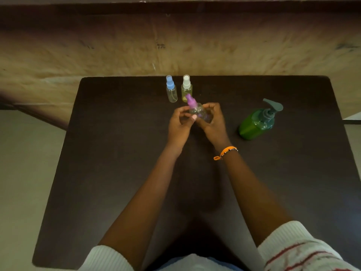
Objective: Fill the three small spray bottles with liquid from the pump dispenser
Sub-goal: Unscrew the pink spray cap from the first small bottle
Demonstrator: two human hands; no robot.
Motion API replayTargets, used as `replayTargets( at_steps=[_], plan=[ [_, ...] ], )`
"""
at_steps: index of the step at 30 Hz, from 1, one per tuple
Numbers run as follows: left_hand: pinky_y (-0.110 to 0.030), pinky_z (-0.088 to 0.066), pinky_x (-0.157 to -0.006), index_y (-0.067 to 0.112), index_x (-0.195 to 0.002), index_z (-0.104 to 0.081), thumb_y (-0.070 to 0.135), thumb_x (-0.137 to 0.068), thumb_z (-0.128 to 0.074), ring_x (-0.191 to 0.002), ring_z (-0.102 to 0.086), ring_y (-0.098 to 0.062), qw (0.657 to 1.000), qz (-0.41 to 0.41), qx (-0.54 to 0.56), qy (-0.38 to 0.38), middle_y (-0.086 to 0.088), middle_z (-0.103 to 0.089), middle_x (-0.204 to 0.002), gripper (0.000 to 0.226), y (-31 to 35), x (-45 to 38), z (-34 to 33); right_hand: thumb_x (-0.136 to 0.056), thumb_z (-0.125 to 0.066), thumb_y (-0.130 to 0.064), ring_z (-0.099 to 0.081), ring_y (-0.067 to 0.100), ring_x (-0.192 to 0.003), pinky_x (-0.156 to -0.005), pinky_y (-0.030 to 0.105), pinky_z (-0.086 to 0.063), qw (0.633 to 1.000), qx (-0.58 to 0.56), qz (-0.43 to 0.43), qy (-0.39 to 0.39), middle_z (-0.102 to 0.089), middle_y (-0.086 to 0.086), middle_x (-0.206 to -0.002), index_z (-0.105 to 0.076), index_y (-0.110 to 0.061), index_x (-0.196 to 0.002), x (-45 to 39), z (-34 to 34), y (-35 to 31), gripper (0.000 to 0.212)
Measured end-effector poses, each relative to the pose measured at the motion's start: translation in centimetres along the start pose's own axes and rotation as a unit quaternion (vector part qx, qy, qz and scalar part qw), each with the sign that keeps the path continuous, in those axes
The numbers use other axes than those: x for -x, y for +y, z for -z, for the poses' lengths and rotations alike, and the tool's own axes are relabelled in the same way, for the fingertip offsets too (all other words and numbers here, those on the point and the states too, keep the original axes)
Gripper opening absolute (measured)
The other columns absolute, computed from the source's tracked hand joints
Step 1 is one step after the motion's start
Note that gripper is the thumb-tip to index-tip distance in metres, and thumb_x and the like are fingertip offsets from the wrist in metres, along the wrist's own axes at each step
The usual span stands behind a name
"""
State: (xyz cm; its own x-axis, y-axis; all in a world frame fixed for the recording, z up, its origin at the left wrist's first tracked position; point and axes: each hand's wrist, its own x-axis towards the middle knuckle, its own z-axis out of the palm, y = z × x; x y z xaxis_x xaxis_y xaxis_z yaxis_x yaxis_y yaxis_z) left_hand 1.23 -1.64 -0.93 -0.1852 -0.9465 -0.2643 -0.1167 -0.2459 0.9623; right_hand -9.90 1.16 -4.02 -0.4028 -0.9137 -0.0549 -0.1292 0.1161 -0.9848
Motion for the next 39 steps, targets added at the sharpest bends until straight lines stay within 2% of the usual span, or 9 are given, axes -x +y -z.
replayTargets(
  at_steps=[3,9,14,17,20,28,31,36,39],
  plan=[
    [-0.021,-0.050,-0.082,0.012,-0.110,-0.060,0.009,-0.085,-0.062,-0.092,-0.060,-0.011,0.999,-0.013,0.027,-0.042,-0.005,-0.063,-0.101,0.026,1.1,1.2,0.8,-0.077,-0.076,-0.013,-0.060,0.019,-0.093,-0.077,0.037,-0.052,1.000,-0.028,-0.004,0.014,-0.061,0.013,-0.103,-0.052,-0.028,-0.092,2.4,0.3,-1.7,0.031],
    [-0.038,-0.046,-0.093,0.028,-0.106,-0.061,0.018,-0.085,-0.059,-0.103,-0.058,-0.018,0.981,-0.001,0.074,-0.177,-0.003,-0.063,-0.108,0.023,3.7,5.7,1.9,-0.087,-0.068,-0.005,-0.062,0.007,-0.089,-0.079,0.023,-0.050,0.998,-0.061,-0.001,-0.033,-0.066,0.002,-0.097,-0.060,-0.012,-0.101,7.8,1.5,-4.6,0.018],
    [-0.032,-0.049,-0.087,0.025,-0.111,-0.058,0.015,-0.088,-0.061,-0.095,-0.060,-0.011,0.985,-0.064,-0.021,-0.158,0.003,-0.064,-0.101,0.025,4.8,9.7,2.9,-0.092,-0.062,-0.014,-0.062,-0.002,-0.081,-0.075,0.018,-0.050,0.996,-0.022,-0.009,-0.084,-0.066,-0.002,-0.103,-0.064,-0.014,-0.108,10.9,4.3,-7.6,0.016],
    [-0.019,-0.048,-0.081,0.023,-0.113,-0.060,0.019,-0.078,-0.072,-0.092,-0.060,-0.004,0.979,-0.126,-0.119,-0.111,0.008,-0.064,-0.101,0.038,4.9,12.2,3.0,-0.094,-0.062,-0.018,-0.055,-0.002,-0.067,-0.061,0.015,-0.045,0.999,-0.042,-0.015,-0.022,-0.065,-0.003,-0.086,-0.063,-0.018,-0.093,12.5,4.6,-10.1,0.001],
    [-0.008,-0.044,-0.076,0.017,-0.109,-0.061,0.018,-0.065,-0.081,-0.089,-0.059,-0.001,0.966,-0.197,-0.156,-0.055,0.010,-0.063,-0.100,0.048,5.1,14.9,2.4,-0.085,-0.073,-0.023,-0.059,0.008,-0.072,-0.059,0.018,-0.046,0.998,-0.044,-0.034,0.040,-0.065,0.008,-0.083,-0.061,-0.015,-0.084,14.1,4.0,-11.6,0.015],
    [-0.028,-0.053,-0.072,0.023,-0.098,-0.063,0.032,-0.060,-0.083,-0.082,-0.065,-0.004,0.962,-0.197,-0.187,0.014,0.009,-0.069,-0.089,0.044,5.2,20.6,2.2,-0.083,-0.075,-0.024,-0.060,0.016,-0.068,-0.050,0.018,-0.045,0.993,-0.034,-0.075,0.082,-0.064,0.014,-0.078,-0.059,-0.008,-0.075,18.6,4.5,-12.9,0.025],
    [-0.027,-0.054,-0.073,0.022,-0.095,-0.066,0.033,-0.062,-0.083,-0.082,-0.067,-0.005,0.972,-0.166,-0.159,-0.041,0.006,-0.071,-0.087,0.039,5.5,21.5,2.9,-0.086,-0.072,-0.019,-0.061,0.016,-0.068,-0.052,0.018,-0.047,0.996,-0.045,-0.063,0.055,-0.065,0.016,-0.080,-0.061,0.006,-0.091,19.9,5.3,-13.4,0.027],
    [-0.021,-0.054,-0.073,0.016,-0.095,-0.065,0.010,-0.079,-0.069,-0.080,-0.067,-0.007,0.978,-0.084,-0.004,-0.193,0.000,-0.070,-0.088,0.017,6.3,23.4,4.2,-0.090,-0.063,-0.005,-0.058,-0.002,-0.068,-0.062,0.010,-0.044,0.995,-0.016,-0.004,-0.098,-0.062,0.002,-0.081,-0.064,-0.001,-0.095,22.1,7.6,-15.9,0.006],
    [-0.020,-0.053,-0.074,0.012,-0.098,-0.065,0.005,-0.078,-0.069,-0.081,-0.066,-0.008,0.971,-0.096,0.012,-0.219,0.000,-0.069,-0.089,0.022,6.6,24.2,4.5,-0.089,-0.058,0.003,-0.061,0.002,-0.091,-0.081,0.016,-0.051,0.979,-0.036,0.008,-0.200,-0.062,-0.001,-0.103,-0.061,-0.008,-0.112,22.9,9.5,-16.9,0.026]
  ],
)
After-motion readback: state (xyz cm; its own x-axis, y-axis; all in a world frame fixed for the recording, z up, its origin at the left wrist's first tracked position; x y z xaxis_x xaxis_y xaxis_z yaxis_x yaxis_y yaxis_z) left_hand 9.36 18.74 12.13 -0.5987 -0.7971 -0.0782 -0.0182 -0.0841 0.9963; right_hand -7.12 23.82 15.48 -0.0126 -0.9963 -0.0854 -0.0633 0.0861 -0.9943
